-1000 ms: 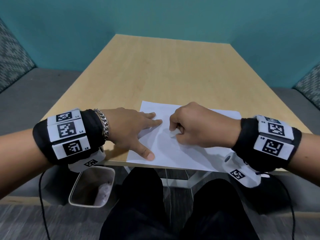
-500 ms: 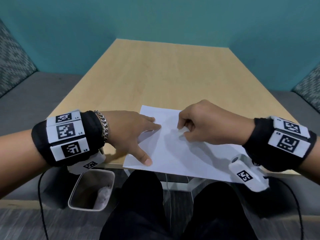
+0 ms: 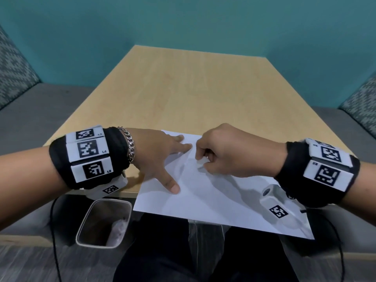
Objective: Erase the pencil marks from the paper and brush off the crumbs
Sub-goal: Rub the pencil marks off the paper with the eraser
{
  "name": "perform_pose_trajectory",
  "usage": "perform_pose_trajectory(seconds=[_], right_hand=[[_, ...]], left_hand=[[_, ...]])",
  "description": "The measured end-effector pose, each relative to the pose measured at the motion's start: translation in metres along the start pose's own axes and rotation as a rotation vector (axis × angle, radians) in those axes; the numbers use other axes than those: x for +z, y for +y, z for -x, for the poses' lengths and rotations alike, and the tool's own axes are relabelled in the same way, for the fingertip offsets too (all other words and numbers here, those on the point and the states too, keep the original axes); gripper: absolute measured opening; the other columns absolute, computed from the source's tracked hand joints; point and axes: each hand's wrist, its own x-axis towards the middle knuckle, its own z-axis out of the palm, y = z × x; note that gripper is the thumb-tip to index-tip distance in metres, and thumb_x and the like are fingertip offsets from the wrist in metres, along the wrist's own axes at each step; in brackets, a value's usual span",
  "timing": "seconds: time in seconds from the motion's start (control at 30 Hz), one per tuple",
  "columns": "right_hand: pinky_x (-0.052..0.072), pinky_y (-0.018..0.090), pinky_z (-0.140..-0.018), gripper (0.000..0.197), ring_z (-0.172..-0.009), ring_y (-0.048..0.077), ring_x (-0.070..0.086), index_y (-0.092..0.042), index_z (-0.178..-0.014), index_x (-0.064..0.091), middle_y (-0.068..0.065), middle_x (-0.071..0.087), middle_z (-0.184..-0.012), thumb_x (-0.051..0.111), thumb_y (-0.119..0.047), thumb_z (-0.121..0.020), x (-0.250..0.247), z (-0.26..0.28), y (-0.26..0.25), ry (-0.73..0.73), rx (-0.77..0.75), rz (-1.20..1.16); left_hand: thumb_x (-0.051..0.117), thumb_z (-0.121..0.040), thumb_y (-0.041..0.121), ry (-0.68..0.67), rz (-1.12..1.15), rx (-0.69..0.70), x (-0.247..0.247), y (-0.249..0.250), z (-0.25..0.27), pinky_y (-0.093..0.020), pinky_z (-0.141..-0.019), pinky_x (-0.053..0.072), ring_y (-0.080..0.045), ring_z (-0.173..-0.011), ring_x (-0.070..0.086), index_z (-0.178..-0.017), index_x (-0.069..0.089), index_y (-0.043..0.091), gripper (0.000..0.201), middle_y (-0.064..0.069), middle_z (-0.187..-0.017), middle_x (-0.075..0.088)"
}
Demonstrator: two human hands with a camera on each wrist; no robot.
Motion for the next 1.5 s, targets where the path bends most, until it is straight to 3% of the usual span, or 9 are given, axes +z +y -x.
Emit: perform_pose_trajectory(seconds=[0.13,0.33,0.47,0.67,0.83,1.0,1.23,1.33,1.5], right_hand=[[0.056,0.035,-0.076,0.022,-0.078,0.01,0.059,-0.021,-0.106,0.075,-0.009,0.068,-0.084,0.064,-0.02,-0.086,0.005,-0.007,-0.003,0.014,0.031,0.007],[0.053,0.031,-0.078,0.021,-0.076,0.009,0.051,-0.024,-0.108,0.075,-0.015,0.062,-0.083,0.066,-0.024,-0.09,0.012,0.011,-0.026,-0.09,-0.119,-0.003],[0.056,0.04,-0.077,0.02,-0.078,0.016,0.061,-0.021,-0.105,0.075,-0.008,0.068,-0.082,0.066,-0.021,-0.087,0.01,0.002,-0.011,-0.018,-0.007,0.039],[0.055,0.034,-0.077,0.018,-0.077,0.011,0.055,-0.025,-0.106,0.074,-0.011,0.067,-0.084,0.066,-0.026,-0.089,0.013,0.014,-0.033,-0.107,-0.109,-0.024],[0.056,0.039,-0.075,0.02,-0.074,0.015,0.059,-0.021,-0.102,0.075,-0.007,0.069,-0.08,0.067,-0.022,-0.084,0.011,0.002,-0.014,0.021,-0.01,0.051],[0.054,0.034,-0.078,0.019,-0.08,0.013,0.056,-0.025,-0.107,0.073,-0.01,0.068,-0.089,0.066,-0.028,-0.089,0.018,0.019,-0.04,-0.106,-0.106,-0.034],[0.056,0.037,-0.079,0.019,-0.078,0.012,0.054,-0.025,-0.104,0.074,-0.009,0.07,-0.087,0.066,-0.026,-0.086,0.02,0.014,-0.023,-0.02,-0.032,0.024],[0.052,0.025,-0.077,0.019,-0.076,0.006,0.058,-0.026,-0.104,0.075,-0.012,0.07,-0.084,0.068,-0.026,-0.087,0.011,0.025,-0.031,-0.092,-0.08,-0.044],[0.05,0.021,-0.069,0.017,-0.073,0.003,0.059,-0.023,-0.1,0.076,-0.015,0.067,-0.079,0.071,-0.026,-0.083,-0.003,0.025,0.013,0.049,0.094,0.015]], left_hand=[[0.067,-0.063,0.094,0.003,-0.001,0.001,0.002,-0.001,0.001,-0.045,-0.124,0.031,-0.018,-0.158,0.026,-0.163,-0.002,0.053,0.129,0.018,-0.174,-0.011],[0.065,-0.063,0.095,0.007,0.003,-0.002,0.007,-0.003,0.0,-0.05,-0.127,0.023,-0.018,-0.163,0.007,-0.162,-0.008,0.053,0.13,0.017,-0.174,-0.013],[0.065,-0.063,0.095,0.004,-0.004,-0.005,0.007,-0.004,-0.001,-0.049,-0.125,0.028,-0.019,-0.161,0.015,-0.162,-0.009,0.054,0.13,0.016,-0.174,-0.014],[0.065,-0.064,0.094,0.005,-0.004,-0.009,0.007,-0.003,-0.001,-0.048,-0.127,0.024,-0.019,-0.162,0.012,-0.163,-0.008,0.051,0.131,0.016,-0.174,-0.015],[0.064,-0.061,0.097,0.003,0.009,-0.009,0.007,-0.004,-0.001,-0.049,-0.125,0.027,-0.018,-0.161,0.015,-0.162,-0.007,0.055,0.13,0.018,-0.173,-0.015],[0.066,-0.065,0.093,0.005,-0.003,-0.018,0.006,-0.001,0.0,-0.048,-0.128,0.022,-0.019,-0.162,0.01,-0.163,-0.008,0.05,0.13,0.017,-0.173,-0.016],[0.066,-0.064,0.094,0.01,0.014,-0.011,0.007,-0.003,0.0,-0.047,-0.128,0.021,-0.017,-0.162,0.01,-0.163,-0.006,0.051,0.131,0.017,-0.173,-0.015],[0.066,-0.063,0.095,0.028,0.024,0.016,0.007,-0.004,0.0,-0.045,-0.128,0.021,-0.015,-0.161,0.013,-0.164,-0.002,0.05,0.13,0.017,-0.174,-0.01],[0.069,-0.065,0.091,0.078,0.082,0.058,0.0,-0.002,0.005,-0.043,-0.124,0.03,-0.01,-0.154,0.028,-0.162,0.026,0.049,0.114,0.017,-0.172,0.018]])
